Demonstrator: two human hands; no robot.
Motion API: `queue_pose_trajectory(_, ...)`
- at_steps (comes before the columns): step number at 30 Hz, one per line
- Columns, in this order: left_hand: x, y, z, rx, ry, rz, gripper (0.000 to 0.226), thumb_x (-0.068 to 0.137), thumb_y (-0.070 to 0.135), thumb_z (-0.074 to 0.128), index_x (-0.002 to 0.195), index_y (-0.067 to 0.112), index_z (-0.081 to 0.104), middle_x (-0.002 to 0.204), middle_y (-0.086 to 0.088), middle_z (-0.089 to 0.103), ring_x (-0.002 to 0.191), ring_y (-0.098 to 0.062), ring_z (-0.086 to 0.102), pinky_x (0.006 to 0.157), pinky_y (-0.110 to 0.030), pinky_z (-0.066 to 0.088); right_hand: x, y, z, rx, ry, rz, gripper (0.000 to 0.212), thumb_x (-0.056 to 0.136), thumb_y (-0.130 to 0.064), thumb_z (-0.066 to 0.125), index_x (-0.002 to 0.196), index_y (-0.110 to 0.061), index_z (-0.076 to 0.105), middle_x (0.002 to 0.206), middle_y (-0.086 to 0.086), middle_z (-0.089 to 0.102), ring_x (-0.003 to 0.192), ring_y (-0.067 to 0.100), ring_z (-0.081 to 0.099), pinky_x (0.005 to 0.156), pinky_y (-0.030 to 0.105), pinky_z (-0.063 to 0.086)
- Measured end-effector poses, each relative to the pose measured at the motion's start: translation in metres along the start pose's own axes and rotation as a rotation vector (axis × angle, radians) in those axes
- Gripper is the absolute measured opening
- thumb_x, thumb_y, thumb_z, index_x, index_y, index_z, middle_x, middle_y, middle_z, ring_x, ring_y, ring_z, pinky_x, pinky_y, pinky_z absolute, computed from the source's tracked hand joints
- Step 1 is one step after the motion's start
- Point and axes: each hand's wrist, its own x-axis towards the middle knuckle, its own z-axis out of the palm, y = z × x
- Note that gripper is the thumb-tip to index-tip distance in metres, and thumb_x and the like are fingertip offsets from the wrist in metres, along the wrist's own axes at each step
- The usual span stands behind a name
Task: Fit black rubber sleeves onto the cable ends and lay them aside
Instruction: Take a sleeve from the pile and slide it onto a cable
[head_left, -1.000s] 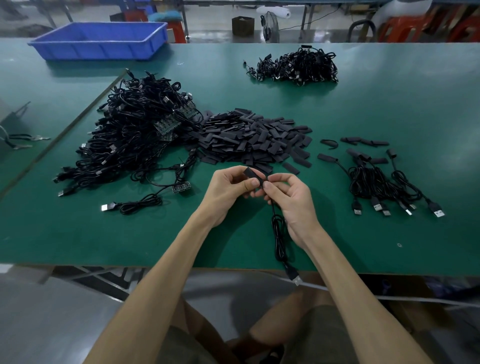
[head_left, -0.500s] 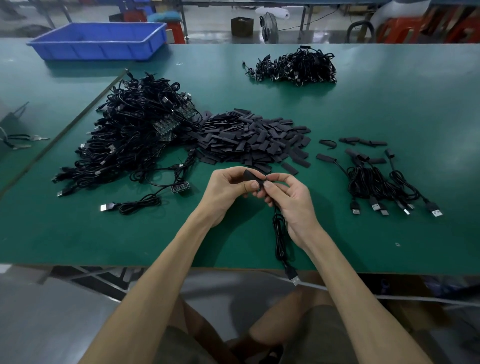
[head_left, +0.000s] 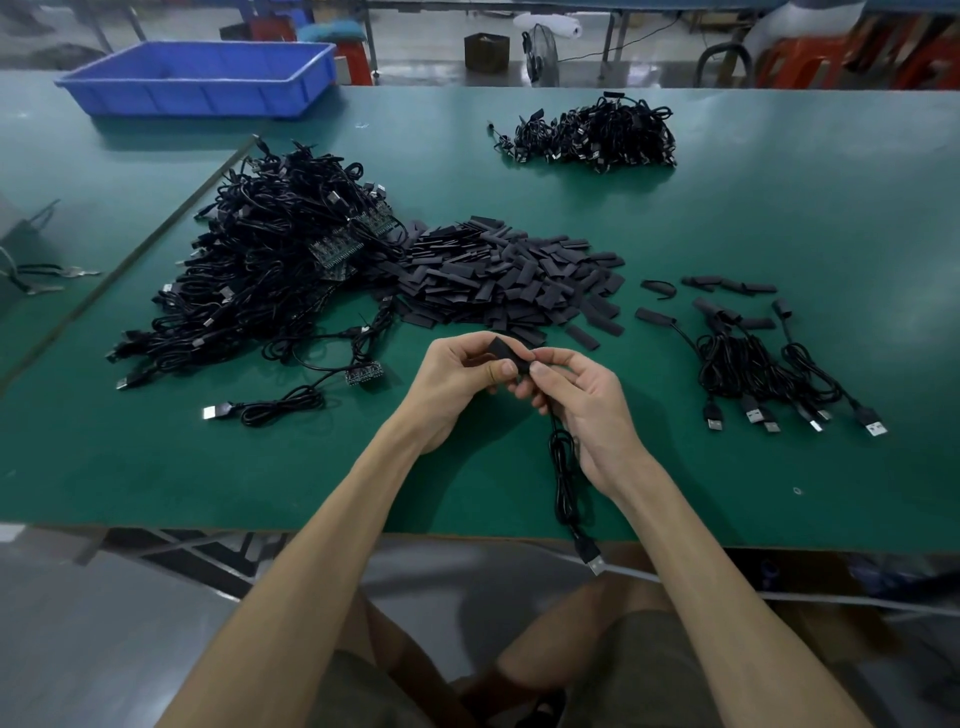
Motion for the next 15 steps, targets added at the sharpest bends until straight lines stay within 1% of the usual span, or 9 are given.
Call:
queue_pose_trajectory(3,0.0004,-0.0008,0.0019,0.006,0.01,-0.003,0.015,0.088,0.008,0.072,0.099,-0.002,0.071,0.076,-0.011,0.067,0.071,-0.022,0.056,0.066,-0.029,0.04,0.001,0.0006,-0.0005,0.01,-0.009,0.005,0.013,0.1,-0.005,0.063,0.113,-0.002,0.064,0.082,0.009,0.076,0.074,0.014,0.065,0.066,0.02,0.049)
queue_pose_trajectory(5,0.0001,-0.0004,0.0045,0.022,0.038,-0.005,0.019,0.086,0.013,0.074,0.097,-0.002,0.072,0.074,-0.006,0.068,0.068,-0.018,0.057,0.064,-0.027,0.041,0.0011,0.001,-0.0003,0.021,-0.008,-0.006,0.013,0.099,-0.005,0.064,0.112,-0.003,0.064,0.083,0.01,0.076,0.076,0.014,0.067,0.066,0.02,0.051)
queue_pose_trajectory(8,-0.0005,0.0014,0.0066,0.038,0.073,-0.005,0.022,0.081,0.019,0.077,0.094,0.001,0.073,0.074,-0.007,0.069,0.066,-0.013,0.059,0.063,-0.024,0.043,0.0008,0.0021,0.0012,0.017,0.017,-0.025,0.017,0.098,-0.005,0.065,0.114,0.0,0.061,0.083,0.01,0.076,0.076,0.015,0.068,0.068,0.022,0.051)
queue_pose_trajectory(12,-0.0002,-0.0002,0.0041,0.074,0.072,-0.02,0.016,0.086,0.011,0.077,0.098,0.0,0.074,0.076,-0.007,0.07,0.07,-0.014,0.06,0.064,-0.023,0.045,0.0007,0.0028,0.0027,-0.037,0.055,-0.051,0.012,0.099,-0.004,0.064,0.111,0.0,0.061,0.079,0.006,0.076,0.073,0.011,0.067,0.066,0.02,0.051)
queue_pose_trajectory(15,-0.0006,-0.0009,0.0022,0.054,0.068,-0.016,0.015,0.089,0.01,0.073,0.101,0.0,0.074,0.077,-0.002,0.07,0.071,-0.015,0.058,0.065,-0.024,0.044,-0.0001,0.0007,0.0053,-0.039,0.059,-0.049,0.014,0.1,-0.008,0.065,0.111,0.0,0.062,0.083,0.008,0.078,0.076,0.012,0.069,0.068,0.02,0.051)
